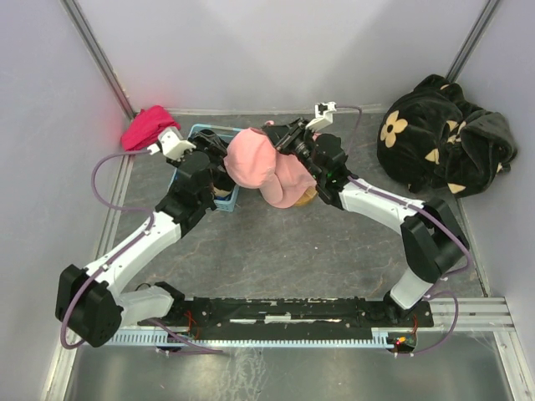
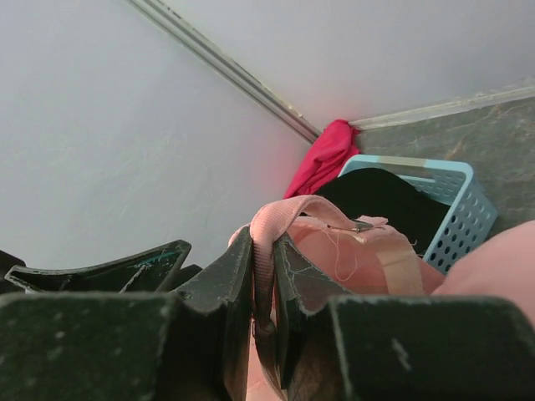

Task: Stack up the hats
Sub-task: Stack the hat on the hat.

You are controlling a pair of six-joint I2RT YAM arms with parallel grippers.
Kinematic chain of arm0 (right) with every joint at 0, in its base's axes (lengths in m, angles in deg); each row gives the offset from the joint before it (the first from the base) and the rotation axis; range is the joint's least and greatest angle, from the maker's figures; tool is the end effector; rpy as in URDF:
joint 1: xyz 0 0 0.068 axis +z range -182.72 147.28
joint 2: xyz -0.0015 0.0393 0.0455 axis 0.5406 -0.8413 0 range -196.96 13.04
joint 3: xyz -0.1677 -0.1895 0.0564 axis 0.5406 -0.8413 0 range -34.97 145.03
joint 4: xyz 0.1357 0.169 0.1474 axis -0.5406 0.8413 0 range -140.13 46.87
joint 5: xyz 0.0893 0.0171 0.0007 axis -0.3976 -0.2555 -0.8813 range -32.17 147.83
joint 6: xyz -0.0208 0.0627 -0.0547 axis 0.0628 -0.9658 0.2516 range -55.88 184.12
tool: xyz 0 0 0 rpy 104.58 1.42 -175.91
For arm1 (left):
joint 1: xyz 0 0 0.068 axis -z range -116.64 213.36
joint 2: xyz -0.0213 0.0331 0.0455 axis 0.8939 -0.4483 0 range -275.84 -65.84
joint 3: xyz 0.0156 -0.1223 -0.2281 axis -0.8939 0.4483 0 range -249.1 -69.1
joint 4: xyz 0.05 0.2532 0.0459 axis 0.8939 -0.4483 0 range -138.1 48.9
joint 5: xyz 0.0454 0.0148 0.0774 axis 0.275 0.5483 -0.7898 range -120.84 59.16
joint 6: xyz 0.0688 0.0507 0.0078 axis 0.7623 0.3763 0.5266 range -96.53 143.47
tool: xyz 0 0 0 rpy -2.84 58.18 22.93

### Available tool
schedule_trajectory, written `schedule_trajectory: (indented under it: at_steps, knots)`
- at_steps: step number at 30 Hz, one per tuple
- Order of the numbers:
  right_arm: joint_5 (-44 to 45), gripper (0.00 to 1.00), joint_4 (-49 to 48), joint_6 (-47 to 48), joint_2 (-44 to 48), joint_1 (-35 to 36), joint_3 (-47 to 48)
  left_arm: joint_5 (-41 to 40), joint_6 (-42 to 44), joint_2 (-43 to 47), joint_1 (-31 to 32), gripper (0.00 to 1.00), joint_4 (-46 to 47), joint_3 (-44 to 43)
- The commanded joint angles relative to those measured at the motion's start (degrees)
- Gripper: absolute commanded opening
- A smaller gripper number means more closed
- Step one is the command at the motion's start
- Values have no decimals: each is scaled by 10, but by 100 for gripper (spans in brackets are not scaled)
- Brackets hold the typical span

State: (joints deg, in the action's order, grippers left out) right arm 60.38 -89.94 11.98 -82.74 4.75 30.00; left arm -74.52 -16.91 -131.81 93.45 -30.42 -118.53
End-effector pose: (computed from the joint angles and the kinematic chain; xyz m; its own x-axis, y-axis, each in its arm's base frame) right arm 0.3470 0.2618 0.3113 -0.3761 0.7055 -0.6007 -0.4496 0.4279 0.7841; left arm 0.2848 -0.1047 0.3162 0.0828 -0.5896 -0.8035 -0.2339 0.7722 -0.5908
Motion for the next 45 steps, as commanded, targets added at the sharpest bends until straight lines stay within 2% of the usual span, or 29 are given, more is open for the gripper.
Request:
schedule_trajectory:
  at_steps: [1, 21, 37, 45]
  knots:
    - [-1, 21, -67, -8, 51, -15, -15, -36, 40, -16, 16, 72, 53, -33]
    - [5, 22, -74, -6, 98, -64, -92, -18, 108, -98, 58, 73, 96, -83]
    - [-4, 24, -86, -24, 112, -120, -147, 58, 141, -153, 59, 74, 127, -118]
    - [-14, 25, -112, -50, 105, -155, -173, 121, 150, -175, 59, 75, 129, -129]
